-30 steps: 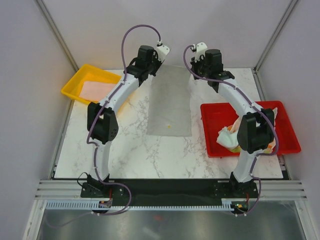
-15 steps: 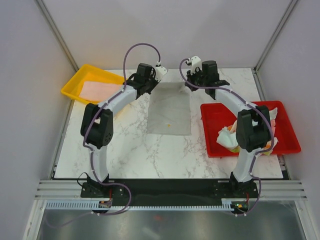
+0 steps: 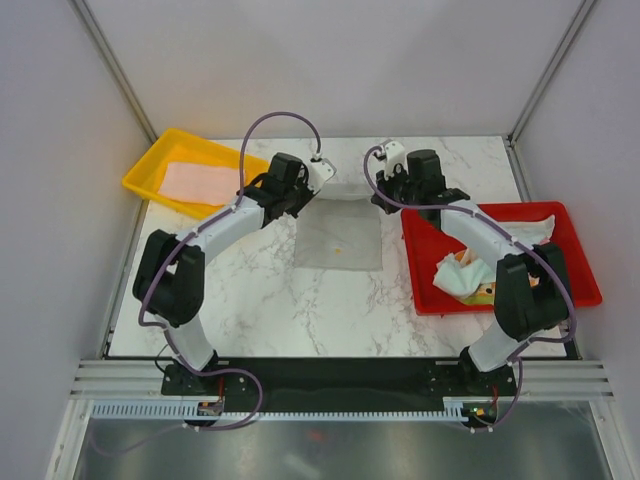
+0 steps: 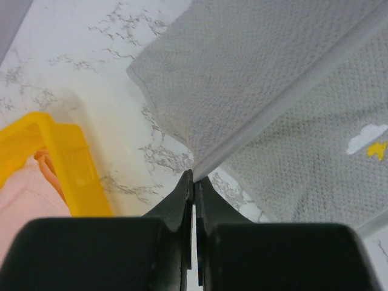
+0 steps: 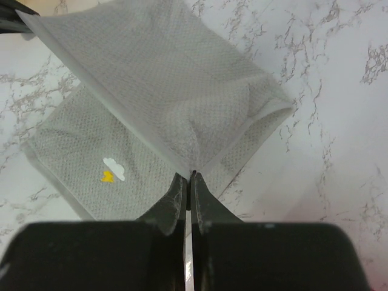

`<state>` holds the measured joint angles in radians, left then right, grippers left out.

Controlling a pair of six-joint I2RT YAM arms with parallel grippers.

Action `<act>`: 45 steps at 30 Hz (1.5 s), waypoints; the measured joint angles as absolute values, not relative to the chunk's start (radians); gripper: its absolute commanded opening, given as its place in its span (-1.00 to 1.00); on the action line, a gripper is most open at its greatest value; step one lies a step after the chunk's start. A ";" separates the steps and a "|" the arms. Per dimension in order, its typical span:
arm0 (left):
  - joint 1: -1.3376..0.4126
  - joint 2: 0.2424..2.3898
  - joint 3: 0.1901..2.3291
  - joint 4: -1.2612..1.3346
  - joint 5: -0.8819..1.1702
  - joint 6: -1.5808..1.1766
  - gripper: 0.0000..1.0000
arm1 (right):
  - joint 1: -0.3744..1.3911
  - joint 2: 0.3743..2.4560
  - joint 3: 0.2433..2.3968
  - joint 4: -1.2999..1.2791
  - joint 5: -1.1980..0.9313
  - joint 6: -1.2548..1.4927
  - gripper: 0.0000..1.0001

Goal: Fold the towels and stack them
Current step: Fold the towel

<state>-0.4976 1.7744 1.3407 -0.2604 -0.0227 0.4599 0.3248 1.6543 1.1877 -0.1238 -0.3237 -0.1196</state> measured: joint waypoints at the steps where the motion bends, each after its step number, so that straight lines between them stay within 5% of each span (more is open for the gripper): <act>1: -0.501 1.766 1.323 -0.261 -0.020 0.456 -0.95 | 0.330 1.636 1.174 -0.127 -0.316 -0.119 -1.00; 26: -0.587 1.700 1.124 -0.264 -0.036 0.347 -0.94 | 0.406 1.504 0.975 -0.199 -0.205 -0.035 -0.98; 34: -0.599 1.643 1.058 -0.291 -0.099 0.321 -0.48 | 0.428 1.463 0.919 -0.226 -0.163 -0.002 -0.52; 45: -0.597 1.557 1.056 -0.370 -0.136 0.062 -0.06 | 0.506 1.402 0.905 -0.308 -0.138 0.061 -0.38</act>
<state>-0.5968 1.5570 1.0557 -0.3698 -0.1364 0.0616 0.5064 1.4017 0.9054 -0.3084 -0.1383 0.0608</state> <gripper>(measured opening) 0.439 0.299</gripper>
